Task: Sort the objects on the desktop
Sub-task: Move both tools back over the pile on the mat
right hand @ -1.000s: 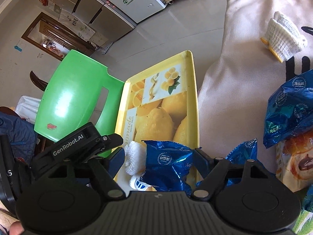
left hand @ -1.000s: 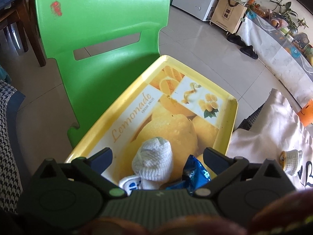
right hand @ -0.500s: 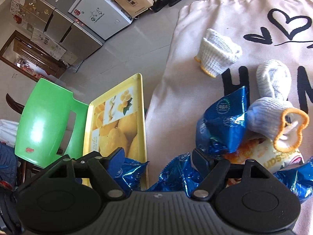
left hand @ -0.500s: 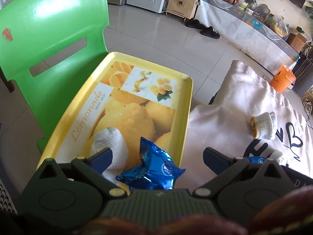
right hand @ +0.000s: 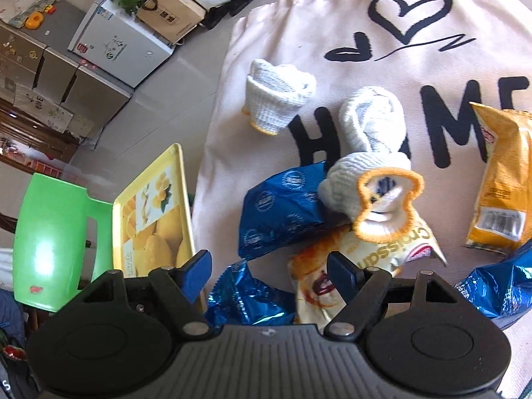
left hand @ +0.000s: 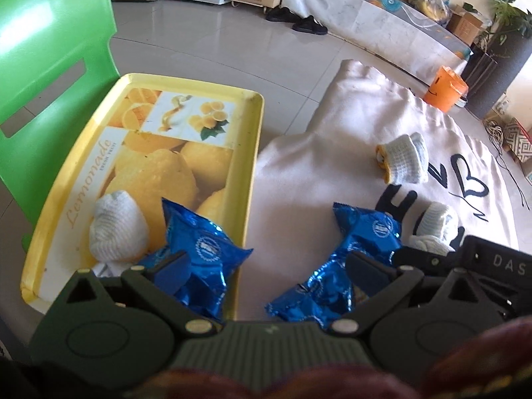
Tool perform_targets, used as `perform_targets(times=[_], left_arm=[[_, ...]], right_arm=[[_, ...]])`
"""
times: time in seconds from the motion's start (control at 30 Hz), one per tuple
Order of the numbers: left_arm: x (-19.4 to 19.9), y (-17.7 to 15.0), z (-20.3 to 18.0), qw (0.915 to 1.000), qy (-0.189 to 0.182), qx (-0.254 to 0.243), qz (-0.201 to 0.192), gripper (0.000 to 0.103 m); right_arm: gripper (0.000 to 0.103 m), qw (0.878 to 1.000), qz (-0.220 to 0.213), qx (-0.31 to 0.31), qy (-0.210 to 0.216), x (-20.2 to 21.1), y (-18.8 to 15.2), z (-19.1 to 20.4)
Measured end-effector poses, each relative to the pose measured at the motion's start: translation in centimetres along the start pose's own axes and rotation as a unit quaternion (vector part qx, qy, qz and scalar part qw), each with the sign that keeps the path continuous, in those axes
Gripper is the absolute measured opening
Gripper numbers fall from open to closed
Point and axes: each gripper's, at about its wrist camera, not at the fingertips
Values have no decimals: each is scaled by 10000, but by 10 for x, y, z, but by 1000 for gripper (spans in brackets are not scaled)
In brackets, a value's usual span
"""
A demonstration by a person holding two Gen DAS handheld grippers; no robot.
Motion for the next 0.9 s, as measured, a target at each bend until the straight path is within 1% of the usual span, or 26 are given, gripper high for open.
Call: perform_targets(times=[0.07,0.17,0.27,0.47,0.57,0.7,0.8,0.9], left_arm=[[-4,-5,-6,9998,-80,-81,155,102],[-11,-11,-12,9991,-154,-168,362,102],[-18,-16,-18,9984,-147,-221,499,102],[-30,-24,-24,9972,-130,-201,708,102],[-36,-28,-27,9964,-147,-190,811,102],[-43,-34,-31,9943,-271,-107,1025,102],[-45,-38,-36,9937,-327,-170,1056,102],[-48,-40,-38,9926,-415,-130,1132,102]], right_arm=[[77,9999,15,-34,-163,3,0,-5],[77,9997,11,-176,-162,7,0,-14],[77,9992,41,-288,-289,12,-1,-20],[77,9980,-45,-444,-441,21,1,-31],[77,9980,-105,-546,-310,26,2,-35],[77,9978,-248,-568,-227,37,7,-38],[78,9971,-404,-633,-153,47,12,-45],[78,9956,-549,-738,-155,58,16,-54]])
Point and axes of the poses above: each gripper's, at about its wrist camera, not at the fingertips, and x roughly against the way its jaws point, z to its left, y to its top, and after that the axes turned 9 degrees about x, right-handed
